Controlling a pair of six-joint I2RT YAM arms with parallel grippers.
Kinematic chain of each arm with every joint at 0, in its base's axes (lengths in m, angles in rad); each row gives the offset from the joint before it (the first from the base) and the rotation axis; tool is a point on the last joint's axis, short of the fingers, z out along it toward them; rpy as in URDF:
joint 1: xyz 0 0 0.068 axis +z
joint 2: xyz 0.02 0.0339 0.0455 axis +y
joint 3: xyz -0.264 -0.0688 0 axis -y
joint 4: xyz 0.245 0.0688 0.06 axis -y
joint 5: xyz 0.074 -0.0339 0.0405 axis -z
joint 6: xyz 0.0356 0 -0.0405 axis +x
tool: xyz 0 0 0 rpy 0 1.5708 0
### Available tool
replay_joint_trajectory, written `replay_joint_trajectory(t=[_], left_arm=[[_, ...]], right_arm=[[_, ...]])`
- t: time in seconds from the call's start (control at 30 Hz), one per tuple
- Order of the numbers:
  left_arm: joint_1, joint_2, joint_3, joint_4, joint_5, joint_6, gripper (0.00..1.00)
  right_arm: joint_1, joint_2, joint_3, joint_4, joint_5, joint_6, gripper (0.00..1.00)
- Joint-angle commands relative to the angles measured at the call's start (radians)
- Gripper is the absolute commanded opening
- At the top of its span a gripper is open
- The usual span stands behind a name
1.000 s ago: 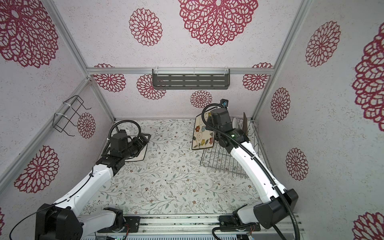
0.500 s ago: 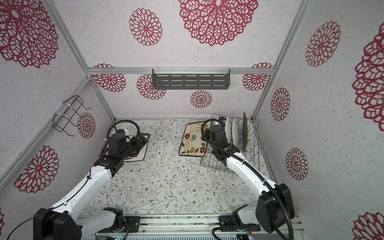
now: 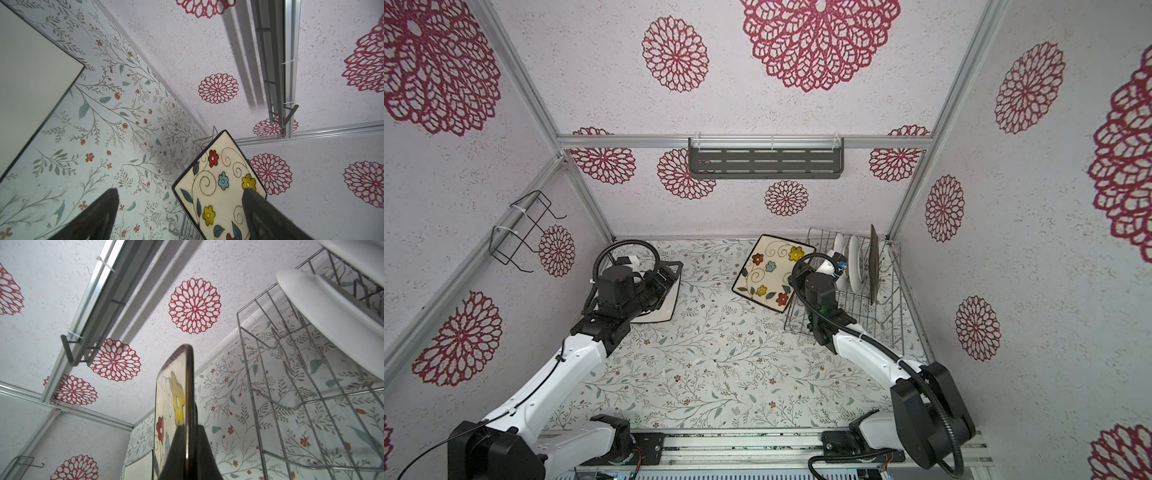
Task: Unload the plates from the dish rack
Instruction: 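Carry the flowered plate toward the left gripper while the left gripper reaches for it, then close the left gripper on the plate's edge while the right gripper holds it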
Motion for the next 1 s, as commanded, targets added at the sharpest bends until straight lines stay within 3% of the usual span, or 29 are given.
replay_joint_trajectory(t=[0.0,0.37,0.7,0.97], left_arm=[[-0.059,-0.012,-0.031,0.112,-0.043,-0.058,0.97],[-0.237,0.036,-0.119,0.303,-0.196,-0.178,0.98],[-0.275,0.153,-0.075,0.433,-0.101,-0.226,0.99],[-0.292,0.216,-0.075,0.543,-0.067,-0.26,0.96]], right_arm=[[0.022,-0.053,0.04,0.388,0.07,0.123,0.0],[0.085,-0.013,0.052,0.453,0.166,0.134,0.0],[0.134,-0.018,0.032,0.495,0.244,0.191,0.0],[0.149,-0.006,0.037,0.509,0.23,0.23,0.0]])
